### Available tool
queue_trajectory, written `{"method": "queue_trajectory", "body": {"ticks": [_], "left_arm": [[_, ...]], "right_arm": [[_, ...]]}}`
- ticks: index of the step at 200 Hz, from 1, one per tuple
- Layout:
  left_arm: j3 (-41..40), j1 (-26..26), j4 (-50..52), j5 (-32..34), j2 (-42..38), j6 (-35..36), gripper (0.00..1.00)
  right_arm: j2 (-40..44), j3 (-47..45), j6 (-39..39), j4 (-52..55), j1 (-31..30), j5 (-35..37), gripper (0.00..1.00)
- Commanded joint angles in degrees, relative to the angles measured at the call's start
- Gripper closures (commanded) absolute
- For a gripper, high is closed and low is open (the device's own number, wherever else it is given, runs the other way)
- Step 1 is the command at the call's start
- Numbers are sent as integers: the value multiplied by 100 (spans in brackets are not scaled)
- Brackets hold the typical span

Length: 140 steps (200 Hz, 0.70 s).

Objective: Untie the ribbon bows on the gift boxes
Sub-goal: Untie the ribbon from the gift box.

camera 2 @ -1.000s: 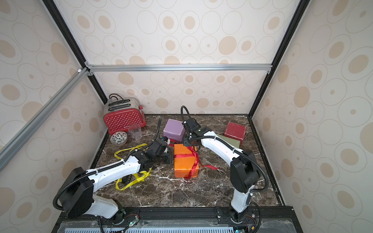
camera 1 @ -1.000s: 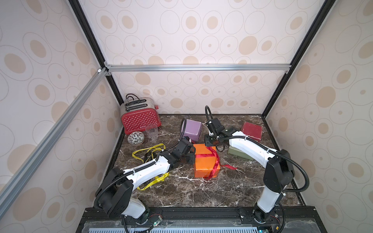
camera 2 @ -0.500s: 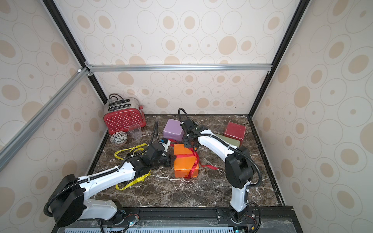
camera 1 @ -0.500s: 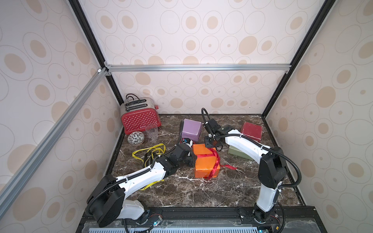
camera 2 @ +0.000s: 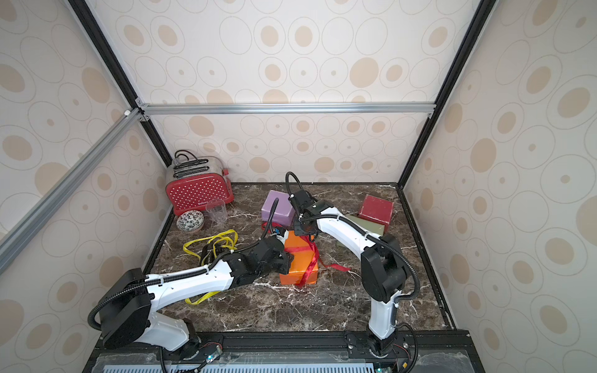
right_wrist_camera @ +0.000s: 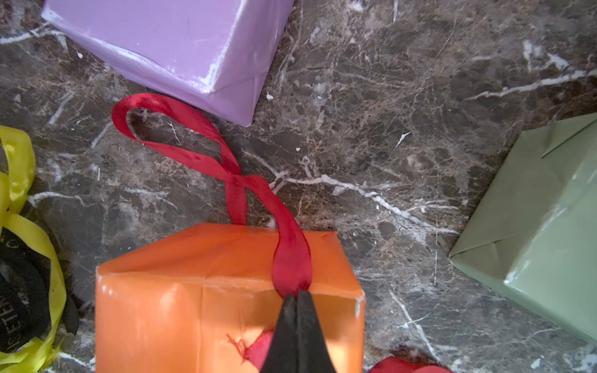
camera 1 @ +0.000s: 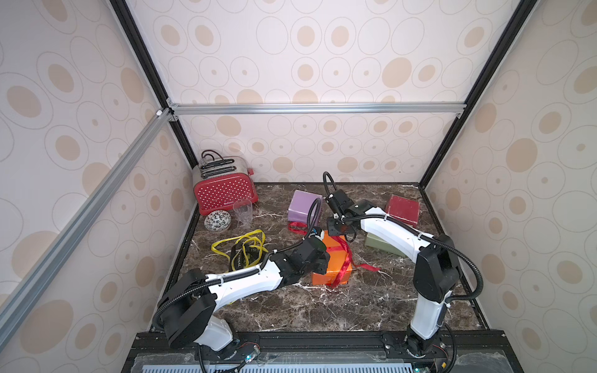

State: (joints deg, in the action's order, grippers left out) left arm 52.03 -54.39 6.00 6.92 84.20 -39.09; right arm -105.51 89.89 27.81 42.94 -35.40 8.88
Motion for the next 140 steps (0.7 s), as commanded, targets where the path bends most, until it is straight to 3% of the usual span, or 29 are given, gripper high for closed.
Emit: {"method": "queue_trajectory", "body": {"ticks": [1, 99, 140], "left_arm": [[79, -19, 642, 474, 83, -156, 75], [176, -19, 860, 701, 107, -81, 75], [193, -19, 848, 670, 159, -72, 75]], "right_arm": [[435, 104, 85, -131, -8, 106, 100], [1542, 280, 337, -1210, 492, 329, 100], [1319, 1025, 170, -1299, 742, 525, 100]]}}
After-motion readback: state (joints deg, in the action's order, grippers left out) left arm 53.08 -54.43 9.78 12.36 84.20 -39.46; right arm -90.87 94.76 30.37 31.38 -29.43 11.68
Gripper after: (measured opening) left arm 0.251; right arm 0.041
